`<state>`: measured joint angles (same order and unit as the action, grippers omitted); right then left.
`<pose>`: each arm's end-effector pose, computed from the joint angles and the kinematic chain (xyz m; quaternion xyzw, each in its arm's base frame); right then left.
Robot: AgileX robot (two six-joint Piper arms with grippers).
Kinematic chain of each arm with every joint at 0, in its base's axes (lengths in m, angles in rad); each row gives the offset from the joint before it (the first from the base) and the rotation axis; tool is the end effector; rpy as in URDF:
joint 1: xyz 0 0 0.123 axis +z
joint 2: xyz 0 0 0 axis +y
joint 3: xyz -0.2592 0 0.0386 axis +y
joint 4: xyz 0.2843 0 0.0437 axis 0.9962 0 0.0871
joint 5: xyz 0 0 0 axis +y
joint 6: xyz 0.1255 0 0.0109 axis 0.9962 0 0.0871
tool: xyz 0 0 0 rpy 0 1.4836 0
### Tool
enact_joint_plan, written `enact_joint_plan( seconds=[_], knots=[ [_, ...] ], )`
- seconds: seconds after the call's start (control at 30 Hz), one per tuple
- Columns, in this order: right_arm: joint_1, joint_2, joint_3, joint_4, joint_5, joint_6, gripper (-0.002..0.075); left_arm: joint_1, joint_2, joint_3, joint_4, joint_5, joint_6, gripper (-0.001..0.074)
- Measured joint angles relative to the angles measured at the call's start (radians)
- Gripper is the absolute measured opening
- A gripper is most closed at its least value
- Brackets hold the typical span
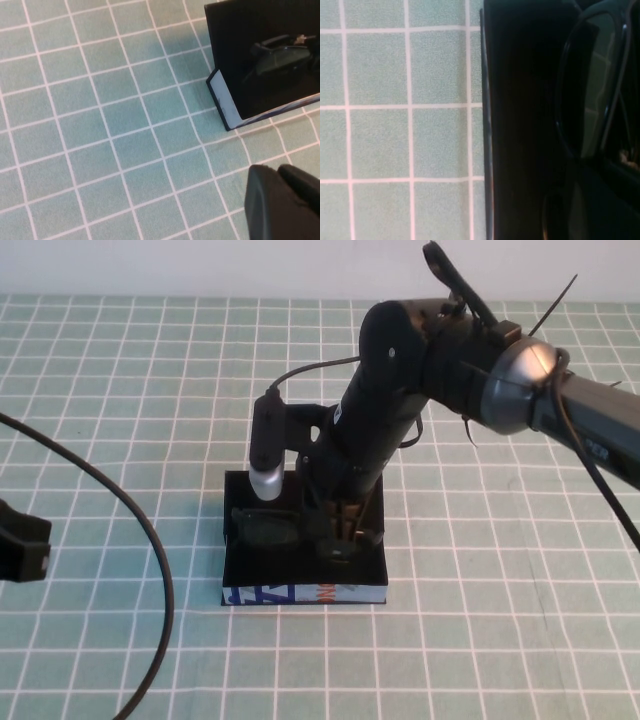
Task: Return glasses to glasses case
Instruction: Place the glasses in the glasses case
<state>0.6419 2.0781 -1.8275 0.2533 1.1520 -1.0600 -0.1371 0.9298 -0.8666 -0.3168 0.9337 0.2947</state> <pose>0.3658 0.3095 0.1844 -0.7159 0.6759 0.0921 0.1487 0.2330 -0.0640 0.2851 0.1536 0.9225 -0.1247 0.3313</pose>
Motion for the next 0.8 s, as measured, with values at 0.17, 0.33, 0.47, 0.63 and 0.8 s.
enact_joint_plan(
  seconds=[0.17,0.33,0.47,0.63,0.8],
  knots=[
    [0.0,0.01,-0.002,0.0,-0.004,-0.002,0.0008,0.0,0.0,0.0,0.002,0.012,0.001,0.0001],
    [0.0,0.01,-0.003,-0.002,-0.005,-0.002,0.0069,0.0,0.0,0.0,0.002,0.019,0.005,0.0001],
    [0.0,0.01,-0.003,-0.002,-0.007,0.012,0.0107,0.0,0.0,0.0,0.002,0.001,0.005,0.0001],
    [0.0,-0.003,-0.003,-0.006,-0.03,0.03,0.0109,0.0,0.0,0.0,-0.002,-0.095,-0.003,0.0001],
    [-0.014,-0.06,-0.017,-0.015,-0.114,0.207,0.0089,0.0,0.016,0.0,-0.069,-0.06,0.101,0.0001]
  ],
)
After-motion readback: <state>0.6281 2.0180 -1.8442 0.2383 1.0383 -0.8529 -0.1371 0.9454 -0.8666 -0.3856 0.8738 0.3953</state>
